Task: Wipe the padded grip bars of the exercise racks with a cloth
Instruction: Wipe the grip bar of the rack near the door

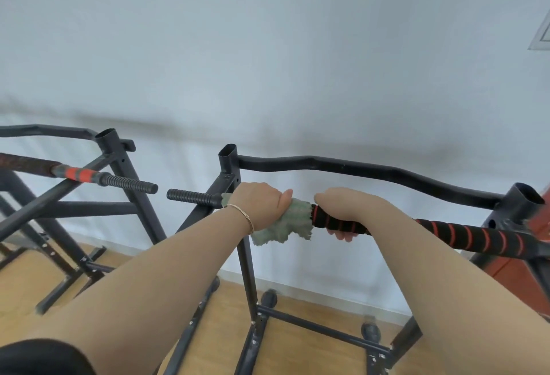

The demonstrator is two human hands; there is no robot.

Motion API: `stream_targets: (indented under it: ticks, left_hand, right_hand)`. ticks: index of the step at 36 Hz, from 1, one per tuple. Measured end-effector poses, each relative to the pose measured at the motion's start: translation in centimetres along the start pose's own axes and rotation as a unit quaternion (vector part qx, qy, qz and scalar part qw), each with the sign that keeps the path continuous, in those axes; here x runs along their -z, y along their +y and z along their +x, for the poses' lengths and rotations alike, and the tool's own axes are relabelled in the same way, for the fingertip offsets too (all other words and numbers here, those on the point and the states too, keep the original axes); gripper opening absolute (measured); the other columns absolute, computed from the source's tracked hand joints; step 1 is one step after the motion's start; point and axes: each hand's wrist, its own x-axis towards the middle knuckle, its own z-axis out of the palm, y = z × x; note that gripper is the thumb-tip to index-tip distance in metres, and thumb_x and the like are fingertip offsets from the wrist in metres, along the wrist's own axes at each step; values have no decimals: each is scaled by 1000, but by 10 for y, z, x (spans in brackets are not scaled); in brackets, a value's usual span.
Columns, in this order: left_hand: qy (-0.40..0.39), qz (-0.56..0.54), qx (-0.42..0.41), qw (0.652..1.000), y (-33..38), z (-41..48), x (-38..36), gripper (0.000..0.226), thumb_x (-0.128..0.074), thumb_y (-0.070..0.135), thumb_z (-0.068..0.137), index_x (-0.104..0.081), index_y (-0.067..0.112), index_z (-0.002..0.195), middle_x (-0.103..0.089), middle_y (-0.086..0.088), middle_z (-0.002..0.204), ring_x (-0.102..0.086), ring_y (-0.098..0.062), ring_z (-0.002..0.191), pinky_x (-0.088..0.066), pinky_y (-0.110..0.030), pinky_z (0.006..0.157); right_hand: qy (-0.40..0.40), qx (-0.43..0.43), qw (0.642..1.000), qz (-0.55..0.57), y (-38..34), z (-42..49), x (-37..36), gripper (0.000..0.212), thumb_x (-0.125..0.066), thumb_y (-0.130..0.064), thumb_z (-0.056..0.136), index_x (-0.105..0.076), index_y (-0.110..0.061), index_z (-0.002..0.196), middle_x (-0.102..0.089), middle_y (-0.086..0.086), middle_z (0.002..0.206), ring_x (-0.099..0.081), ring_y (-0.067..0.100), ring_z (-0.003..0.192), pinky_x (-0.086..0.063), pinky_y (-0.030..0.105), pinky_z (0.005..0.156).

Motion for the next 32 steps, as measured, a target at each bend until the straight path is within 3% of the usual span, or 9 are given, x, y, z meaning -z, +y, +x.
stream_targets:
  ticks: [3, 6, 10, 14, 19, 21, 23, 27, 32]
  left_hand:
    - [-24, -22, 0, 999, -6, 1, 1, 67, 6, 58, 86, -46, 25, 59, -52, 2, 56, -49, -17, 54, -30, -31, 51]
    - [-79, -49, 34, 995, -31, -3, 4, 47, -18, 46, 103, -31, 33, 60, -49, 1, 58, -48, -19, 58, -48, -42, 69]
    - [-81, -77, 97, 989, -48, -10, 1, 33, -32, 29, 103, -24, 20, 72, -48, 0, 62, -49, -21, 61, -47, -39, 62]
    - [-101, -55, 73, 991, -43, -10, 2, 23, -34, 23, 102, -26, 20, 80, -47, 0, 65, -56, -27, 71, -49, -41, 65]
    - [-98, -43, 44, 993, -44, -15, 3, 29, -35, 20, 102, -21, 17, 76, -44, 0, 64, -54, -27, 66, -51, -40, 62]
    - [-93, -72, 30, 993, -46, -14, 3, 30, -31, 25, 103, -26, 16, 75, -44, 0, 63, -53, -28, 68, -48, -40, 65]
    - [-99, -93, 12, 991, -54, -14, 6, 45, -23, 38, 104, -39, 17, 67, -48, 0, 62, -53, -26, 70, -41, -38, 68]
    - [-116, -69, -6, 991, -75, -19, 1, 54, -19, 50, 102, -45, 20, 66, -49, 3, 63, -48, -21, 68, -31, -34, 62]
    - [-87, -53, -31, 994, -67, -16, -4, 51, -17, 39, 106, -42, 20, 66, -53, 3, 65, -57, -24, 77, -34, -35, 67]
  right_hand:
    - [119, 90, 985, -85, 10, 2, -10, 39, -29, -34, 94, -56, -7, 85, -65, 6, 58, -57, 24, 42, -45, 28, 52]
    - [329, 208, 859, -331, 31, -5, -39, 23, -41, -30, 99, -49, -14, 84, -46, -2, 58, -42, 21, 46, -31, 27, 45]
    - [436, 231, 830, -261, 42, -8, -58, 44, -39, -46, 100, -49, -18, 69, -41, -6, 57, -35, 17, 47, -24, 27, 49]
    - [360, 173, 866, -301, 19, 1, -40, 36, -34, -44, 96, -46, -19, 73, -48, -3, 61, -44, 17, 50, -27, 25, 48]
    - [211, 122, 951, -190, -22, 9, -28, 62, -18, -55, 98, -60, -16, 74, -67, 0, 66, -62, 18, 57, -39, 27, 57]
    - [237, 143, 925, -259, -16, 7, -32, 52, -21, -49, 99, -61, -16, 91, -60, 0, 63, -55, 20, 52, -37, 27, 53]
    - [330, 210, 844, -366, 1, 0, -43, 22, -42, -39, 99, -52, -21, 110, -45, -1, 62, -41, 20, 47, -29, 27, 44]
    - [465, 234, 799, -301, 17, -11, -74, 51, -36, -52, 100, -58, -15, 73, -48, -2, 56, -38, 19, 46, -25, 28, 48]
    - [369, 133, 879, -272, -6, -1, -51, 53, -20, -58, 94, -49, -22, 68, -51, -5, 61, -44, 16, 51, -24, 27, 49]
